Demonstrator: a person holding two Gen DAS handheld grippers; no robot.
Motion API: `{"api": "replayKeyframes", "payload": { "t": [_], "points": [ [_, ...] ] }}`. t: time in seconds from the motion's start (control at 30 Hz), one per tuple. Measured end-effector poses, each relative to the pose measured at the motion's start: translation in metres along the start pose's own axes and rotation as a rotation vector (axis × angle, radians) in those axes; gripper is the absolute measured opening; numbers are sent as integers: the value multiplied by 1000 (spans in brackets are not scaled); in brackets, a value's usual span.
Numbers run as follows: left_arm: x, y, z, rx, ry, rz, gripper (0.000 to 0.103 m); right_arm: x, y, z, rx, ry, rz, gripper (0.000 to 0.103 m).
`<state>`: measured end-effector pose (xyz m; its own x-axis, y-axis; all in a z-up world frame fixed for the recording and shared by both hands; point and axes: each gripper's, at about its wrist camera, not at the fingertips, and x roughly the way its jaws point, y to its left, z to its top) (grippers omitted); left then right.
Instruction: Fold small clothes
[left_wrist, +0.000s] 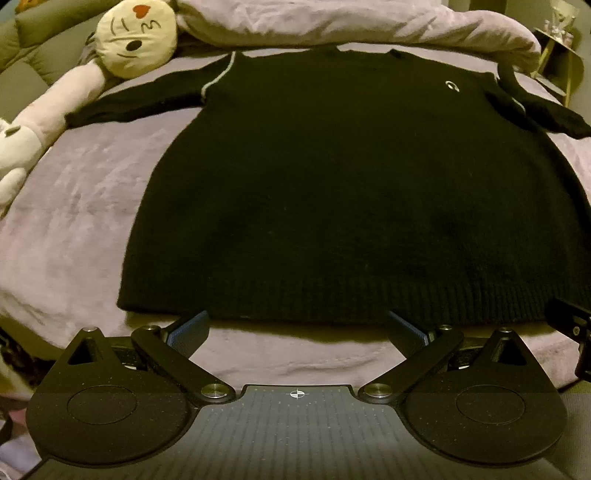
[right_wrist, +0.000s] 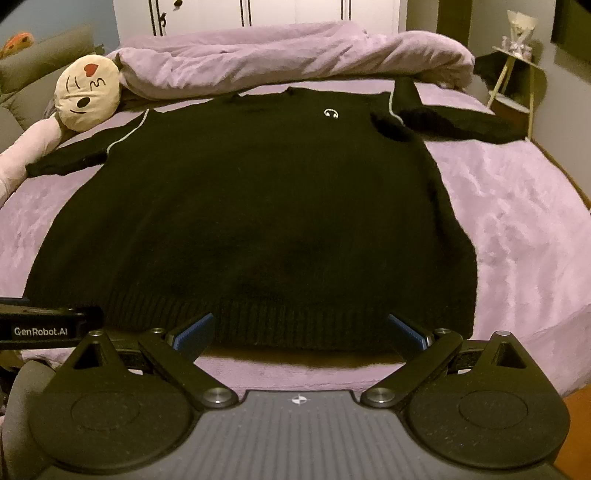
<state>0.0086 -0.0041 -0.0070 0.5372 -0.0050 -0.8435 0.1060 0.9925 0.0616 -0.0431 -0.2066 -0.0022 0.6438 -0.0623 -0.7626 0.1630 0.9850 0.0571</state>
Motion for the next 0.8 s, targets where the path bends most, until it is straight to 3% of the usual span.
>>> {"api": "replayKeyframes", "payload": {
  "t": [0.8],
  "points": [
    [19,-16,10,1,39,7,103,18,-32,6,66,-21,127,99]
  ]
}}
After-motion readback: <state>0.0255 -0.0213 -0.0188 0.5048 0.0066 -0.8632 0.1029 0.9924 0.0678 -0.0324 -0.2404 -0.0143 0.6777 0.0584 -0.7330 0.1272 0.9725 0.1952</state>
